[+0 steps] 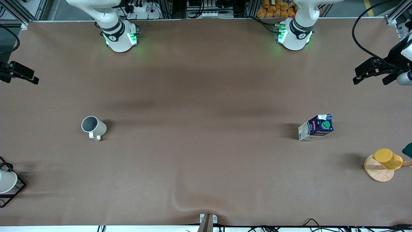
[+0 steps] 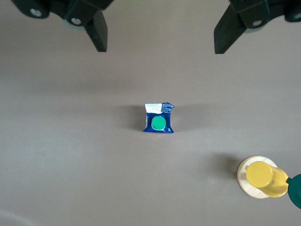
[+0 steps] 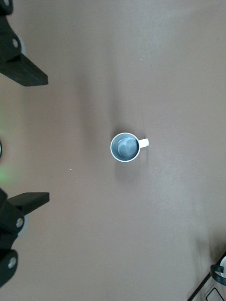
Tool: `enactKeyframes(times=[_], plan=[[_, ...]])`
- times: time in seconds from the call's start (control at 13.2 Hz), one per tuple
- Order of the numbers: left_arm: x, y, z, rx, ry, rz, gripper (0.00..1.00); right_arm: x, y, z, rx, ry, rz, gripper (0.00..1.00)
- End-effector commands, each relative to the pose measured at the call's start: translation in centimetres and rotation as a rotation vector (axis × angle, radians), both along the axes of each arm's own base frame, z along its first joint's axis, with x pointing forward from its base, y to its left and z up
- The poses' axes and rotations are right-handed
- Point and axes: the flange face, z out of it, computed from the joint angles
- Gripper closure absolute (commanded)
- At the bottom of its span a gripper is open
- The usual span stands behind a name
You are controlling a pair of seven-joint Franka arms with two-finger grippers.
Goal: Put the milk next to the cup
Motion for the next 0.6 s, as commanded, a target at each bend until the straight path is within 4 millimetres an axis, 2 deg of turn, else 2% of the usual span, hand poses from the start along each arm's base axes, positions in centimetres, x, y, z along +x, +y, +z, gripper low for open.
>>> enactKeyframes(times=[0.0,0.3,0.53], plan=[[-0.3,-0.3,0.2,-0.008,0.019,-0.008,0.00,-0.6,0.1,0.3,-0.001,-0.006,-0.012,0.00],[-0.3,-1.7,-0.1,-0.003,0.029,-0.027,0.00,-0.3,0.3,0.0,-0.001,-0.006,-0.009,0.00],[-0.1,-1.6,-0.5,0.001,0.034,-0.029,0.00,0.0,0.4,-0.4,-0.004,-0.004,-0.007,0.00]])
